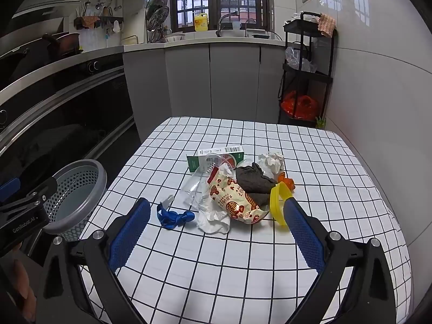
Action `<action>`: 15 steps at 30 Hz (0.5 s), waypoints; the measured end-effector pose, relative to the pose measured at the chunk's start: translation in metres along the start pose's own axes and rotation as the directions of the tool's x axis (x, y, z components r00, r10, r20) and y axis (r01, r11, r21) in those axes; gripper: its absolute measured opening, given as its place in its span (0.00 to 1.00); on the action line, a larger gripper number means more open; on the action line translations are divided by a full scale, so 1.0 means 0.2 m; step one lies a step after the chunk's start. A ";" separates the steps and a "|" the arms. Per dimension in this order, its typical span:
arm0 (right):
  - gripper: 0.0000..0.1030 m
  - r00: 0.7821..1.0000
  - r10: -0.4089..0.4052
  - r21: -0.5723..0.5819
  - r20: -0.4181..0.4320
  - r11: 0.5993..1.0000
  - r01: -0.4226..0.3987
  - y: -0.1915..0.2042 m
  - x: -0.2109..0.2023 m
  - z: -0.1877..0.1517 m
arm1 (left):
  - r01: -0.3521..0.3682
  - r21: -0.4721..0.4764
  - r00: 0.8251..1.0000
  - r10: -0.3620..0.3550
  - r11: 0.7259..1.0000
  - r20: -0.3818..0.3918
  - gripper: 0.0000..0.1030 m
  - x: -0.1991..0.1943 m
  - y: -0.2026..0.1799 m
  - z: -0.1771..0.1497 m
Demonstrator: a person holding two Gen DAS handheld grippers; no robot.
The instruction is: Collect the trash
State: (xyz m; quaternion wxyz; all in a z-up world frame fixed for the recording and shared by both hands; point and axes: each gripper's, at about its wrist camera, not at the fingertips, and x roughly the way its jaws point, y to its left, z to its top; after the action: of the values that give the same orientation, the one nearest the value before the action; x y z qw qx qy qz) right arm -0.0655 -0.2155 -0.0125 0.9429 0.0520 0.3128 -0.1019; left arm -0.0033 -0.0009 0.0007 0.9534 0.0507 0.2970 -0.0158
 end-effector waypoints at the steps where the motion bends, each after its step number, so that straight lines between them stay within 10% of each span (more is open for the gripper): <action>1: 0.92 1.000 -0.001 0.000 0.000 1.000 0.001 0.00 0.00 0.00 | 0.000 0.001 1.000 0.000 1.000 -0.002 0.94 0.00 0.00 0.00; 15: 0.92 1.000 0.001 0.005 0.001 1.000 -0.001 0.00 0.00 0.01 | 0.000 0.003 1.000 0.000 1.000 -0.002 0.94 0.01 0.00 0.00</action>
State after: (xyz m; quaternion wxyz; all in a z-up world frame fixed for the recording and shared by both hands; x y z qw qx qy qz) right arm -0.0654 -0.2162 -0.0111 0.9430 0.0547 0.3120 -0.1022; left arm -0.0027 -0.0011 -0.0003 0.9530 0.0520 0.2980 -0.0163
